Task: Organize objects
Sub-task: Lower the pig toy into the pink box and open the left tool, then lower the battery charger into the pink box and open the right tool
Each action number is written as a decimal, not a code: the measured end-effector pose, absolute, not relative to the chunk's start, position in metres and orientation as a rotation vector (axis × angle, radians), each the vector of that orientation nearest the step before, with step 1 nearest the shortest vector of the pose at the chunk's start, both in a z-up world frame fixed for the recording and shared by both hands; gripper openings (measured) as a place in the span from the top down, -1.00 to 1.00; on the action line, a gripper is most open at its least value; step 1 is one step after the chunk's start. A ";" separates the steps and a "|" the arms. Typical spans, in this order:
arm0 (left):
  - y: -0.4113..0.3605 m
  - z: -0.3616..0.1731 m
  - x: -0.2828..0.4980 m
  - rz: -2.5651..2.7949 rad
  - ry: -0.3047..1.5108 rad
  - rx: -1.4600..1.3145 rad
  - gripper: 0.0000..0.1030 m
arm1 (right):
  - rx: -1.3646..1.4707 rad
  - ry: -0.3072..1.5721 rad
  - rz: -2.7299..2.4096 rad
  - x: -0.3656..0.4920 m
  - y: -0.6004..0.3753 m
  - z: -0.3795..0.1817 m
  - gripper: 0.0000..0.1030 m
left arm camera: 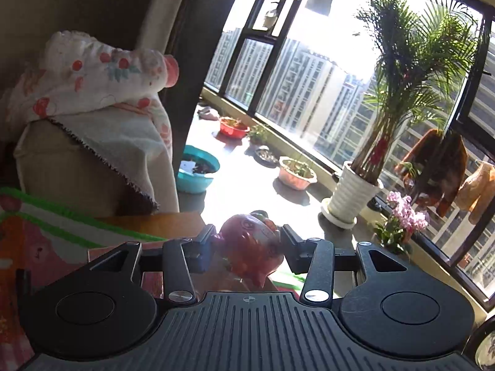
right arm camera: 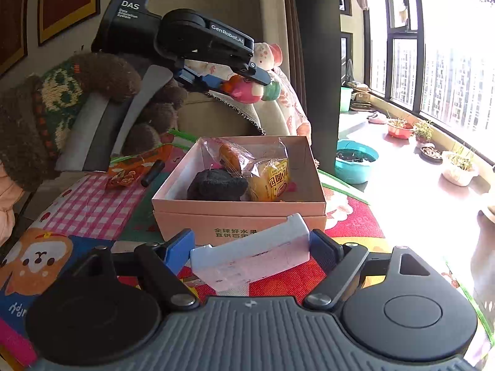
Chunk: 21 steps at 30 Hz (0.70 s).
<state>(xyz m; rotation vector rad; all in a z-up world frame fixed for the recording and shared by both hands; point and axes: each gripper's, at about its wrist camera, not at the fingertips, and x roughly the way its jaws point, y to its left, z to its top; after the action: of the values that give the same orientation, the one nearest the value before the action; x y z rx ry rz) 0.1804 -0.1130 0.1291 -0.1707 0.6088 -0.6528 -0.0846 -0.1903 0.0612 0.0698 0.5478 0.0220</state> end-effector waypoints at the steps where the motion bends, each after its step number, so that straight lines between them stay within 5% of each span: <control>1: -0.126 0.119 0.191 -0.631 0.644 -0.140 0.05 | 0.073 0.549 0.017 -0.085 -0.192 0.061 -0.58; 8: -0.101 0.094 0.198 -0.527 0.645 -0.260 0.05 | 0.093 0.572 -0.013 -0.084 -0.202 0.053 -0.58; 21: 0.012 0.082 0.081 -0.484 0.583 -0.204 0.05 | 0.130 0.593 -0.012 -0.054 -0.201 0.061 -0.58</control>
<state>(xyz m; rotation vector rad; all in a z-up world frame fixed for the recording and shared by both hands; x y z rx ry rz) 0.0812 0.0116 0.0817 -0.2038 0.5831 -0.4836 -0.0543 -0.2007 0.0607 0.1302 0.5934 -0.0122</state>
